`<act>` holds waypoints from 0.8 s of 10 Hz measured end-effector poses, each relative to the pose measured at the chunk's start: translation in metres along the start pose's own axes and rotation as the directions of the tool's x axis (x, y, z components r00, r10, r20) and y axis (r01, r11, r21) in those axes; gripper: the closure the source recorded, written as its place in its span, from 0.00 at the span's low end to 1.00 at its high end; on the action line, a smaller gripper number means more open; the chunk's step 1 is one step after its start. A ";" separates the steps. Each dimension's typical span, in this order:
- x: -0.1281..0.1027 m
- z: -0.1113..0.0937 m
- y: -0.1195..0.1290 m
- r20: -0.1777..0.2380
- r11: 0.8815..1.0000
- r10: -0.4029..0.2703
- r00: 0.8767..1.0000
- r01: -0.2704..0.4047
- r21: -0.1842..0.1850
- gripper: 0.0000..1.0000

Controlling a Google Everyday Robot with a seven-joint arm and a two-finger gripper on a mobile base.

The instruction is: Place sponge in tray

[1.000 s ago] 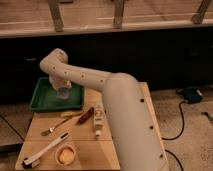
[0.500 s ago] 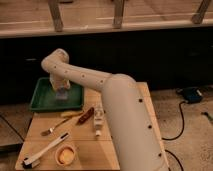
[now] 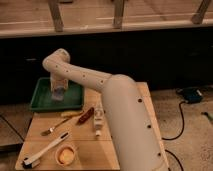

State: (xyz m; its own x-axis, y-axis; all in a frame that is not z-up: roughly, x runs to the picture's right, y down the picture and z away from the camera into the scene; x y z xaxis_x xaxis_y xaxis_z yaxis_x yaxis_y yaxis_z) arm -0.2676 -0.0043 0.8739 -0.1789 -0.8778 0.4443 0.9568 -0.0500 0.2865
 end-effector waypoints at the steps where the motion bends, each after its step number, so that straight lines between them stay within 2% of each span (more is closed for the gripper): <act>1: 0.000 0.000 0.001 0.003 1.000 0.003 1.000 -0.003 0.004 0.27; 5: -0.001 0.001 0.005 0.015 1.000 0.009 1.000 -0.009 0.018 0.21; 8: 0.000 -0.001 0.002 0.015 1.000 0.002 1.000 -0.002 0.017 0.20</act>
State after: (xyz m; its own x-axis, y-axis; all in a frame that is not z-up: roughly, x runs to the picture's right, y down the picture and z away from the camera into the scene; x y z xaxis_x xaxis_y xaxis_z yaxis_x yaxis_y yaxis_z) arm -0.2655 -0.0047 0.8738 -0.1808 -0.8708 0.4573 0.9530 -0.0402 0.3002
